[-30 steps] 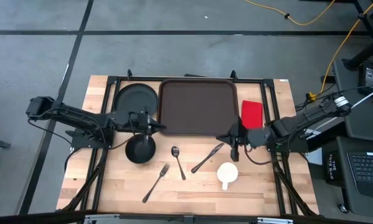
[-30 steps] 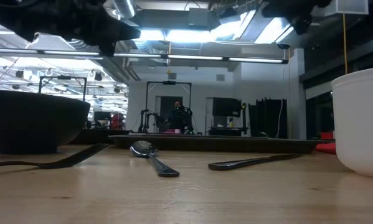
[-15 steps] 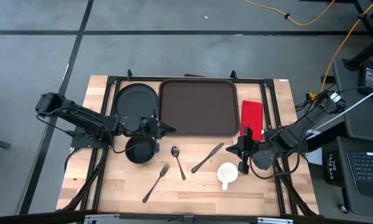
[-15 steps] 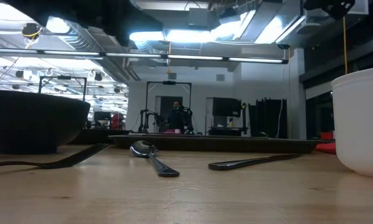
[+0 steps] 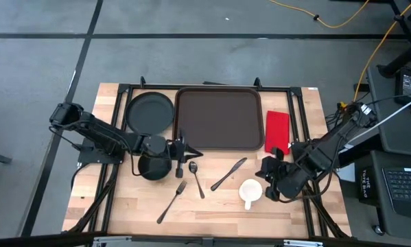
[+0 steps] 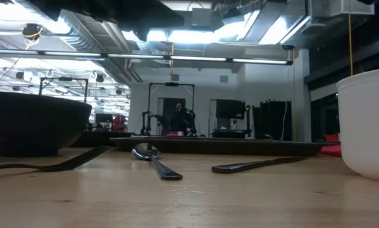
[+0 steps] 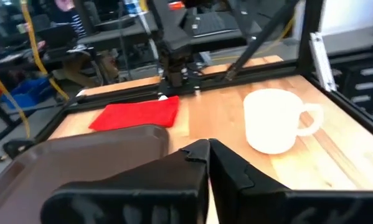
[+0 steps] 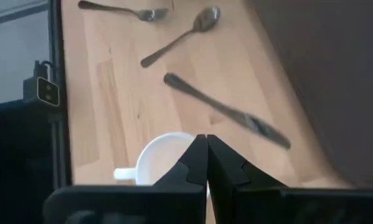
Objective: Set up tray
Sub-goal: Put the white mug on the top left of the brown tray
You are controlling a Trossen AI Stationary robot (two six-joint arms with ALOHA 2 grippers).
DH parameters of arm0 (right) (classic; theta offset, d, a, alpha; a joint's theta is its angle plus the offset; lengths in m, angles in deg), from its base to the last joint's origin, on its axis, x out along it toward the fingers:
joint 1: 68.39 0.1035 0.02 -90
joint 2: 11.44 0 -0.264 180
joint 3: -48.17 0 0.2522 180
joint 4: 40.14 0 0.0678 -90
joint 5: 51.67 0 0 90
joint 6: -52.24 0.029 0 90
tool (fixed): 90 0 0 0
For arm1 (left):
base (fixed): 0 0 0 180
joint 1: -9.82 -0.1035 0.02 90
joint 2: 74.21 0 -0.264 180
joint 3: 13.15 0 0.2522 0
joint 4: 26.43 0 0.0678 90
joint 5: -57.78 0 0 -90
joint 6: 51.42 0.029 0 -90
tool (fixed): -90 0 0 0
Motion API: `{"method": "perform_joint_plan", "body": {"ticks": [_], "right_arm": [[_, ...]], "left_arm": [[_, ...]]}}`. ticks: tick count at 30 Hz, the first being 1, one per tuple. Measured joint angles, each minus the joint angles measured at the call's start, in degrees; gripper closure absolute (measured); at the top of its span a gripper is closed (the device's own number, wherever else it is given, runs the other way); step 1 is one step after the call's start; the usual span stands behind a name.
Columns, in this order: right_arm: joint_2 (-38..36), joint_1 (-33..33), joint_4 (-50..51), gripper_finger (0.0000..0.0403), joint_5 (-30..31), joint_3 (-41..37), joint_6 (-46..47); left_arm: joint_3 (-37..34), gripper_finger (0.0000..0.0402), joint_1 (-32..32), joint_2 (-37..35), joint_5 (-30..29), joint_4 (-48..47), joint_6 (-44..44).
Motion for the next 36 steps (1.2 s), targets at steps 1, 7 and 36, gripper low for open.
{"method": "perform_joint_plan", "body": {"ticks": [1,7,36], "right_arm": [[0.38,0.33,0.78,0.0398,-0.11,0.34,1.24],[2.13,0.65,1.68,0.0397,-9.06,0.50,6.64],[3.89,-5.52,0.98,0.0379,-5.77,0.50,-21.23]], "left_arm": [[0.00,0.0398,0.01,0.00,0.00,-0.03,0.71],[0.00,0.0398,0.19,-0.02,-0.14,-0.34,2.66],[0.00,0.0398,0.17,-0.02,-0.05,0.14,2.65]]}}
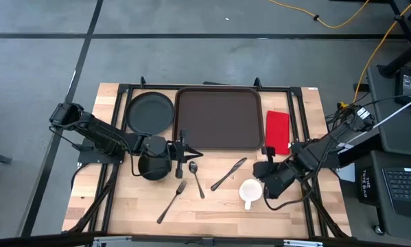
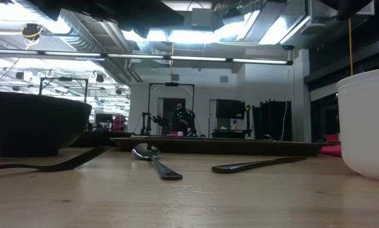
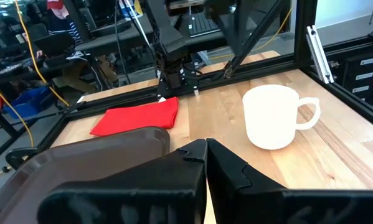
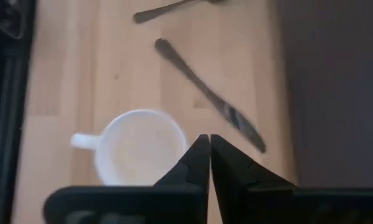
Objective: Set up tray
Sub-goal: Put the white mug on the top left of the brown tray
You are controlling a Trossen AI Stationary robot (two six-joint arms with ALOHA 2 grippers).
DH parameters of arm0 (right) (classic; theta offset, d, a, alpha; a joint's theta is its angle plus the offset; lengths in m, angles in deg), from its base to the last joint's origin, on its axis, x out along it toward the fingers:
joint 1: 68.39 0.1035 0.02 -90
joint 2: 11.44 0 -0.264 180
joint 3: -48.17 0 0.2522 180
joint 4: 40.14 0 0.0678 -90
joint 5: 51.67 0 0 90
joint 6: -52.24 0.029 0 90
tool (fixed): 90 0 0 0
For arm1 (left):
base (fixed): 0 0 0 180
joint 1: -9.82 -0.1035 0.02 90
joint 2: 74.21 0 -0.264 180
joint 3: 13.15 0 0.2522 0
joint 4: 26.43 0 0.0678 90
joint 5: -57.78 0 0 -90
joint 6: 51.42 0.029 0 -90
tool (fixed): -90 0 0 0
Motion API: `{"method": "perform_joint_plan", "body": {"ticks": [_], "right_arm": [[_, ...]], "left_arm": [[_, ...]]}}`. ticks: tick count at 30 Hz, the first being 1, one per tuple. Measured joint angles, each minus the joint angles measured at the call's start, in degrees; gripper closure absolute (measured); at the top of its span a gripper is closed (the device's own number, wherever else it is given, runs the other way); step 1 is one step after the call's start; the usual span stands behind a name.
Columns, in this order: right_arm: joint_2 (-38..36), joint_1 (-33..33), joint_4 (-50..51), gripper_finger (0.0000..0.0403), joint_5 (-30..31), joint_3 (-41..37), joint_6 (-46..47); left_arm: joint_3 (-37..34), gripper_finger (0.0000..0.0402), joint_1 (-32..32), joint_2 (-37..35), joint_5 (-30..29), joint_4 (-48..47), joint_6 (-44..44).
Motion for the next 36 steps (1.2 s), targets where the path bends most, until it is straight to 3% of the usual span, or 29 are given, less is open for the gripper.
{"method": "perform_joint_plan", "body": {"ticks": [6,16,36], "right_arm": [[-0.03,-0.46,0.02,0.0326,-0.27,0.00,-2.00],[0.38,-0.47,0.02,0.0248,-2.47,0.00,3.99],[12.41,-0.47,0.70,0.0240,-8.96,0.00,8.70]], "left_arm": [[0.00,0.0397,0.00,0.00,0.02,-0.02,-2.82],[0.00,0.0397,0.00,-0.01,0.02,-0.02,-4.08],[0.00,0.0397,0.89,-0.04,0.03,-0.54,-4.50]]}}
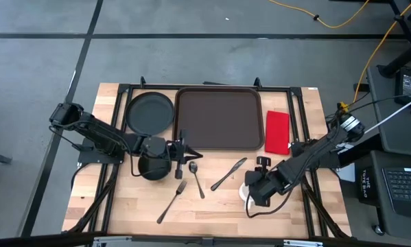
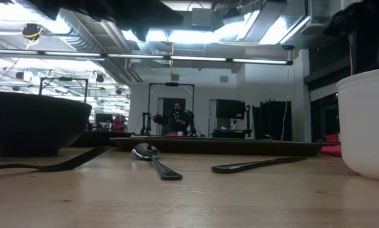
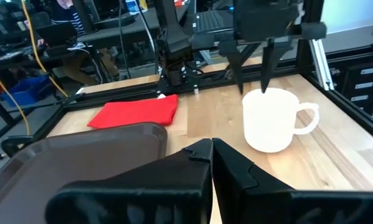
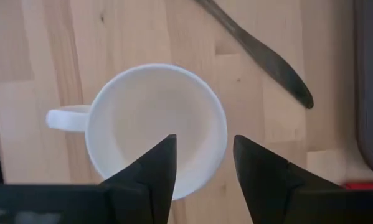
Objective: Set up tray
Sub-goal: Put the white mug on the top left of the brown tray
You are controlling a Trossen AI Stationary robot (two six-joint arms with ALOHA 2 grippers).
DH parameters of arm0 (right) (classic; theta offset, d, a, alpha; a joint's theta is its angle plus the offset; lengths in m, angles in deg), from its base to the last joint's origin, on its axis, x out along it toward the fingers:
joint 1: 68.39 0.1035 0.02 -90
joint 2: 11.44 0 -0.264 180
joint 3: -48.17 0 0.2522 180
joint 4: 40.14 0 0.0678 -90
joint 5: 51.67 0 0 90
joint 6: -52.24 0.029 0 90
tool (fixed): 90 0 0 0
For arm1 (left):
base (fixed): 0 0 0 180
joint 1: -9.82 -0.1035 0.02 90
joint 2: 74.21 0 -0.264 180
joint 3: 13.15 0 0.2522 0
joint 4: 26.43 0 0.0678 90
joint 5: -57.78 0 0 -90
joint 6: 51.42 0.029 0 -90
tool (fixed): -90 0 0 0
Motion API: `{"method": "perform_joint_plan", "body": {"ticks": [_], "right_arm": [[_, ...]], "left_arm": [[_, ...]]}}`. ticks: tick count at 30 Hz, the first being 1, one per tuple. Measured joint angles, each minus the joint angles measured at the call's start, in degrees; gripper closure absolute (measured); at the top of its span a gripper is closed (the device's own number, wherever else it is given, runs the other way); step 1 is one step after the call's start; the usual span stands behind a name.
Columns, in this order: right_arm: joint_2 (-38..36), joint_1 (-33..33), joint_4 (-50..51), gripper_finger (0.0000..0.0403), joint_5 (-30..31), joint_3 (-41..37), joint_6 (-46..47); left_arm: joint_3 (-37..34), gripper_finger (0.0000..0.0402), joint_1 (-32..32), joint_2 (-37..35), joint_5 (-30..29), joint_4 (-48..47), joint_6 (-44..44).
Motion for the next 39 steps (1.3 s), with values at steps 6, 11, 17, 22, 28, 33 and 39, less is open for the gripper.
{"method": "perform_joint_plan", "body": {"ticks": [6,11,17,22,28,33,39], "right_arm": [[1.42,-0.93,0.40,0.0240,0.12,0.00,-0.05],[3.09,-1.77,0.45,0.0240,0.17,0.00,-0.30],[4.20,-1.88,0.35,0.0240,0.19,-0.22,-0.31],[3.95,-1.88,-0.91,0.0240,0.18,-3.41,-0.16],[3.95,-1.99,-2.09,0.0240,-0.24,-5.09,-0.42],[3.57,-1.99,-2.17,0.0240,-0.25,-5.09,-0.48],[3.23,-2.54,-2.65,0.0251,-0.55,-5.09,-0.27]], "left_arm": [[0.00,0.0397,1.48,0.00,-0.01,-0.03,0.00],[0.00,0.0397,2.74,0.00,-0.01,-1.17,0.00],[0.00,0.0397,4.09,0.00,-0.03,-1.65,0.00],[0.00,0.0397,4.82,0.00,-0.04,-1.65,0.00],[0.00,0.0397,5.18,0.00,-0.05,-1.65,0.00],[0.00,0.0397,5.18,0.00,-0.05,-1.65,0.00],[0.00,0.0397,5.18,0.00,-0.05,-1.65,0.00]]}}
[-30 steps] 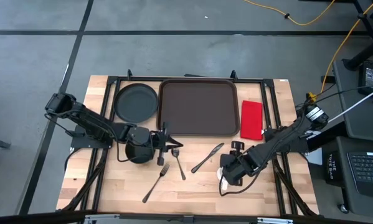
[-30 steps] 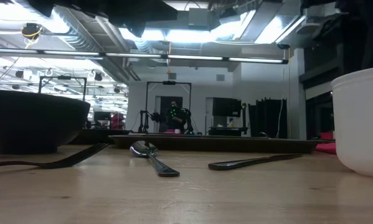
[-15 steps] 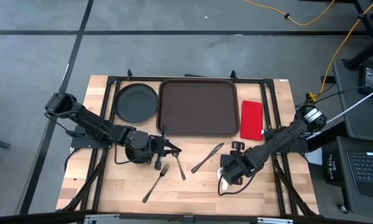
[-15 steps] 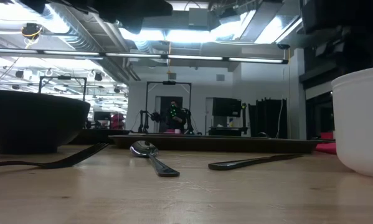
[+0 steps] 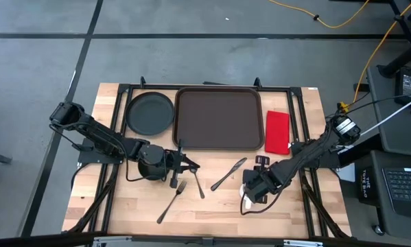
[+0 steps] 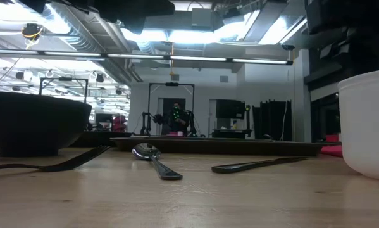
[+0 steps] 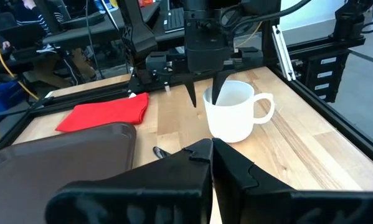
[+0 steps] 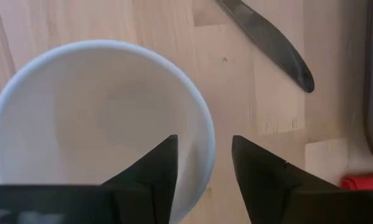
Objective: Set up tray
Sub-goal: Put the white mug on the top left of the brown tray
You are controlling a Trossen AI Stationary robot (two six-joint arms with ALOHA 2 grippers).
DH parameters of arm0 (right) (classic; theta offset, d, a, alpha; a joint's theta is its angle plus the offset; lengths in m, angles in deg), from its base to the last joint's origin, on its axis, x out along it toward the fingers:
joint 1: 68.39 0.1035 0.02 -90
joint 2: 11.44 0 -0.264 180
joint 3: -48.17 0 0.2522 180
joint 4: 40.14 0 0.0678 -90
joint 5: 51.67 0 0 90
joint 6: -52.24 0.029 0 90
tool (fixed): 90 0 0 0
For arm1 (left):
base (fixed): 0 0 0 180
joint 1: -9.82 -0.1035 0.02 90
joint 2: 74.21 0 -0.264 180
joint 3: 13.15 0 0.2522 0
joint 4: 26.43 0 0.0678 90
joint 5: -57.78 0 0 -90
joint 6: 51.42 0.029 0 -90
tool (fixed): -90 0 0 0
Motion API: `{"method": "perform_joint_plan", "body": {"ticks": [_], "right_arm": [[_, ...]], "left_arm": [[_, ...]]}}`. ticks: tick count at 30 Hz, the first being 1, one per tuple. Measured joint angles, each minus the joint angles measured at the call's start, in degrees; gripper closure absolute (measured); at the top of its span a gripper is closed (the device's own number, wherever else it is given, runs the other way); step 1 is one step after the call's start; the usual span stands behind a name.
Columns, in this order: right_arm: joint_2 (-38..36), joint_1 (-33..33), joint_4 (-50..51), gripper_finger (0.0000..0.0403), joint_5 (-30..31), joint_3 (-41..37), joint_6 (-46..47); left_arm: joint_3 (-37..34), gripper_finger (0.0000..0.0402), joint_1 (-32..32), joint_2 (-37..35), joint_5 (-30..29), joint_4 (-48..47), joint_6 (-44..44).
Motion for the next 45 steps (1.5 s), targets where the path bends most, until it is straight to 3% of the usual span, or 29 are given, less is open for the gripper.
{"method": "perform_joint_plan", "body": {"ticks": [12,17,25,34,41,45], "right_arm": [[-0.53,-4.22,-0.28,0.0389,-2.78,0.13,-0.23],[-2.95,-6.60,0.49,0.0384,-4.07,-0.07,-0.24],[-13.00,-11.74,2.25,0.0392,-3.64,-0.04,-0.20],[-21.94,-20.06,3.52,0.0392,7.67,-0.04,1.59],[-23.77,-29.15,3.01,0.0392,8.25,0.02,1.06],[-23.50,-34.74,2.10,0.0392,8.28,0.02,-1.63]], "left_arm": [[0.00,0.0398,-0.02,0.00,-0.04,0.00,0.02],[0.00,0.0398,-0.02,0.00,-2.09,0.00,1.86],[0.00,0.0392,-0.07,0.00,-9.74,0.02,1.53],[0.00,0.0381,-0.09,0.00,-18.09,2.00,5.46],[0.00,0.0365,-3.08,0.00,-17.28,5.34,5.99],[0.00,0.0350,-7.19,0.81,-12.40,7.98,6.22]]}}
